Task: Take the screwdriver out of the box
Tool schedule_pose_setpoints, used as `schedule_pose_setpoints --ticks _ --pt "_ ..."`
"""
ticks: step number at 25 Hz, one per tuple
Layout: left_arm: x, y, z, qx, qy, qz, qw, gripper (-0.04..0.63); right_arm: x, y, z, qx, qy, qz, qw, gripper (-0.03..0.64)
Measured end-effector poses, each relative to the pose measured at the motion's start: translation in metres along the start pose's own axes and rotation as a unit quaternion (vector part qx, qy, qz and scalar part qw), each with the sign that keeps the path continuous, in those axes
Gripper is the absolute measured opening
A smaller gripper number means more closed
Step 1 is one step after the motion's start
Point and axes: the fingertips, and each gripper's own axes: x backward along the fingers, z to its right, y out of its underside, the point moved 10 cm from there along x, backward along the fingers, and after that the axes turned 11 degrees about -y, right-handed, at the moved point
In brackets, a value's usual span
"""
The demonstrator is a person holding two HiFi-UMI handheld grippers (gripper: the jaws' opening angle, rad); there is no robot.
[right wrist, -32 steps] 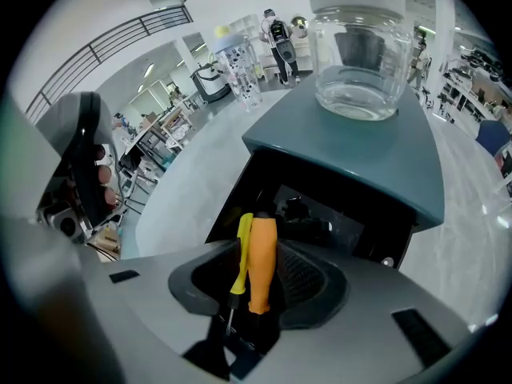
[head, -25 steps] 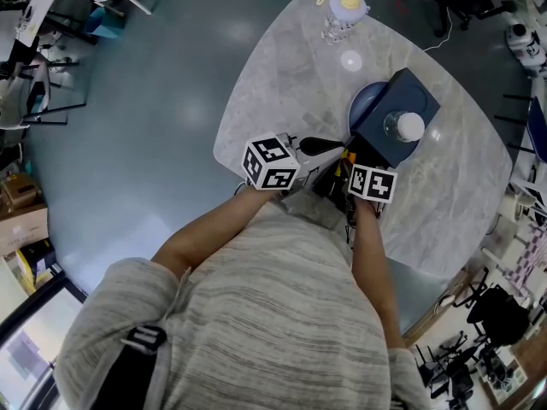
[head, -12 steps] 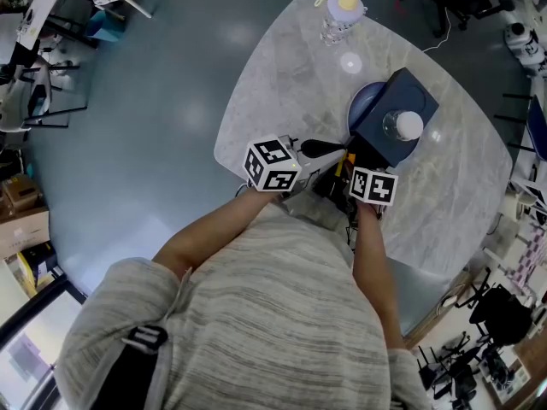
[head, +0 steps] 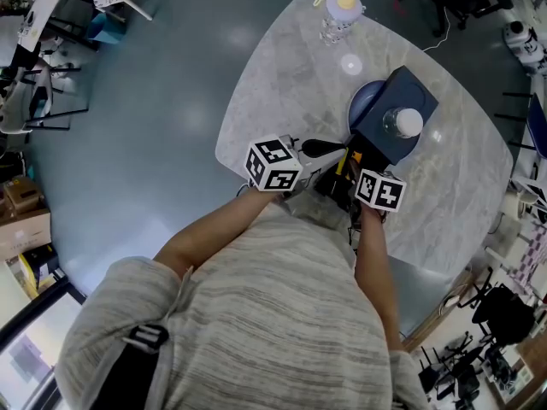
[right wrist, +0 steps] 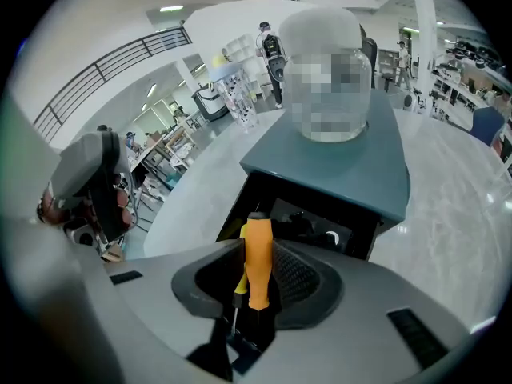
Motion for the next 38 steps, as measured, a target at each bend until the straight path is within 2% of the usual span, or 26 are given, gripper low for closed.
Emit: schedule_pose_setpoints --ticks 11,20,30,35,38 --pt "-0.007 0.004 0.009 -0.006 -0.01 0.001 0.9999 0.017 0.035 -0.017 -0.011 0.02 -0.046 0.087 0.995 0.107" --pt "-0.021 0.014 0.036 -0.015 -0.041 0.014 0.9989 0.017 0.073 -0.027 -0.008 0.09 -0.083 0.131 0.984 0.107" --pt "-0.04 0.037 0.073 -0.015 -0.119 0.011 0.9927 0.017 0.122 -0.034 0.01 0.169 -0.13 0.186 0.959 0.106" --pt "-0.045 0.048 0.089 -0.019 -0.162 0.009 0.9866 0.017 0.14 -0.034 0.022 0.18 -0.152 0.202 0.951 0.107" --pt "-0.047 0.056 0.096 -0.02 -0.199 -0.009 0.9797 0.017 0.152 -0.034 0.026 0.18 -0.162 0.216 0.946 0.106"
